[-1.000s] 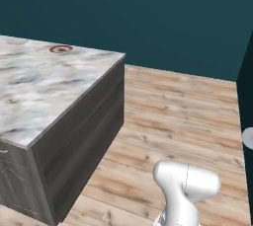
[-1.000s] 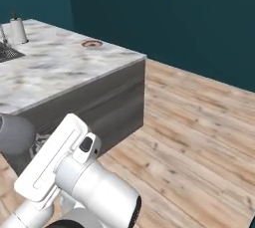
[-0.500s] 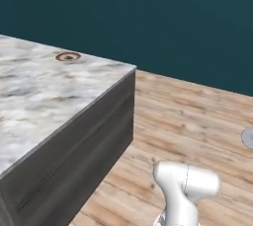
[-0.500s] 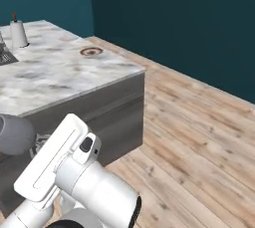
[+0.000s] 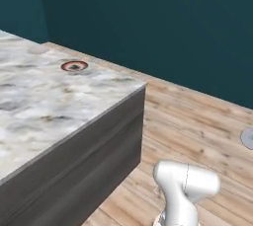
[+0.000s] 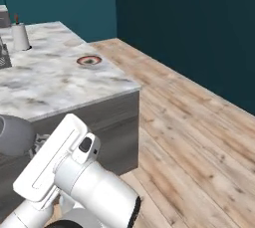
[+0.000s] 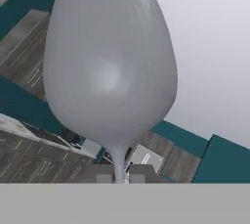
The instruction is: Retrieve the wine glasses from the counter and place one next to each plate.
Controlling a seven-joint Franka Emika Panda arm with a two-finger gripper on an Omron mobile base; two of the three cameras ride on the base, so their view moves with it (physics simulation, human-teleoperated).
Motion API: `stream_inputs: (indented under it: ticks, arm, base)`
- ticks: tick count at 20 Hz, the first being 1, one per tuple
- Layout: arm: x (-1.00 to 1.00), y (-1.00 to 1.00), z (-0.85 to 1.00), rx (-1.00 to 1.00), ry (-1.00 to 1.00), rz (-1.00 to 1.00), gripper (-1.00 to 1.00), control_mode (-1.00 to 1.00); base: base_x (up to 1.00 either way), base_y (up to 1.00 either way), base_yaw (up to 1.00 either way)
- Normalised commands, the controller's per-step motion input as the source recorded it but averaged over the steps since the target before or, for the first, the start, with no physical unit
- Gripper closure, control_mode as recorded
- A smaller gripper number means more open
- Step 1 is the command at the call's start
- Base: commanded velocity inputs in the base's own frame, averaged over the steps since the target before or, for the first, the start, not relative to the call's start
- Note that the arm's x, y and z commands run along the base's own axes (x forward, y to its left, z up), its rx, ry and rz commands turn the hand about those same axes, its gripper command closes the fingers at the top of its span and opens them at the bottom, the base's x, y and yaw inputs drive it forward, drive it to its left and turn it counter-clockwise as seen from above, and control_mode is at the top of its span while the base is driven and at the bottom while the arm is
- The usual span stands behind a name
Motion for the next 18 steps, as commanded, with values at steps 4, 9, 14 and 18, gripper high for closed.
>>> stream_inputs:
  ticks: [4,9,14,18]
  arm:
    - [0.00,0.00,0.00,0.00,0.00,0.00,1.00,1.00]
    - [0.00,0.00,0.00,0.00,0.00,0.00,1.00,1.00]
    - [0.00,0.00,0.00,0.00,0.00,0.00,1.00,1.00]
    - [0.00,0.00,0.00,0.00,0.00,0.00,1.00,1.00]
  base:
    - [1.00,-0.78,0.38]
    - [0.84,-0.56,0.55]
    - [0.49,-0.12,0.81]
    - [0.29,-0.14,0.82]
